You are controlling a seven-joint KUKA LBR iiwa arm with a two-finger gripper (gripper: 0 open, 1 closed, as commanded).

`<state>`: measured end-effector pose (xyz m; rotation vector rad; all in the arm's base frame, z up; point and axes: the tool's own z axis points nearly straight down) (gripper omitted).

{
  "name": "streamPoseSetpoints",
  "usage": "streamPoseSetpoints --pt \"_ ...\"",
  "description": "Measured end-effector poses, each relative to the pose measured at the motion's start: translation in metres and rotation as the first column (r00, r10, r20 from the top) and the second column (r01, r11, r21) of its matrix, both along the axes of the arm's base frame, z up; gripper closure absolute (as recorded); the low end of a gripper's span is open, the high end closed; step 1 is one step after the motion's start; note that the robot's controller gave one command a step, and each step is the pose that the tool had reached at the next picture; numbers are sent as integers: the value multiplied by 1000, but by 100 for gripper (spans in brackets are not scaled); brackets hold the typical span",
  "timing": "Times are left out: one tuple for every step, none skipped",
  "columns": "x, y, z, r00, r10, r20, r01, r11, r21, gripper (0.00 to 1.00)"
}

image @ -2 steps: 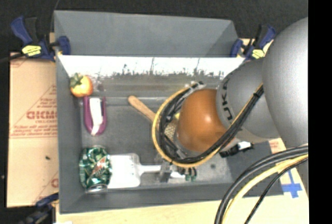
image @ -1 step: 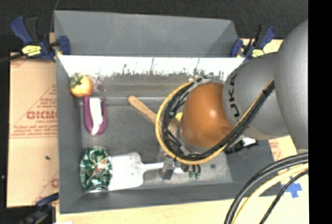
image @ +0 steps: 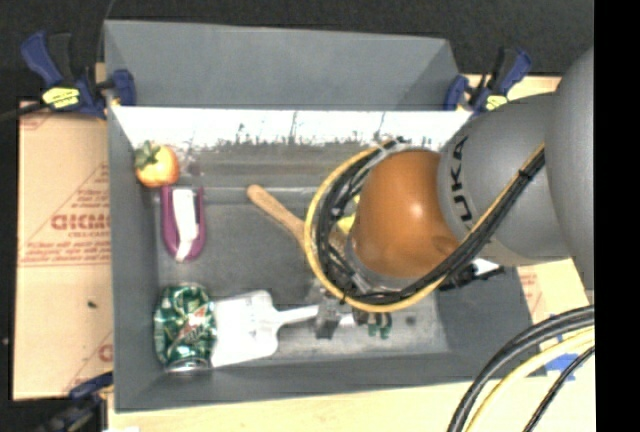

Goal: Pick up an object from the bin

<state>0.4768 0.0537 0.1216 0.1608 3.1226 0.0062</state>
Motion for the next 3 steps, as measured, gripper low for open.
streamPoseSetpoints --pt "0 0 5 1000 0 -1 0 1000 0 100" --pt "-2 -1 30 1000 0 -10 0 1000 -1 100" --pt "0 -1 54 1000 1 -3 -1 1000 0 100"
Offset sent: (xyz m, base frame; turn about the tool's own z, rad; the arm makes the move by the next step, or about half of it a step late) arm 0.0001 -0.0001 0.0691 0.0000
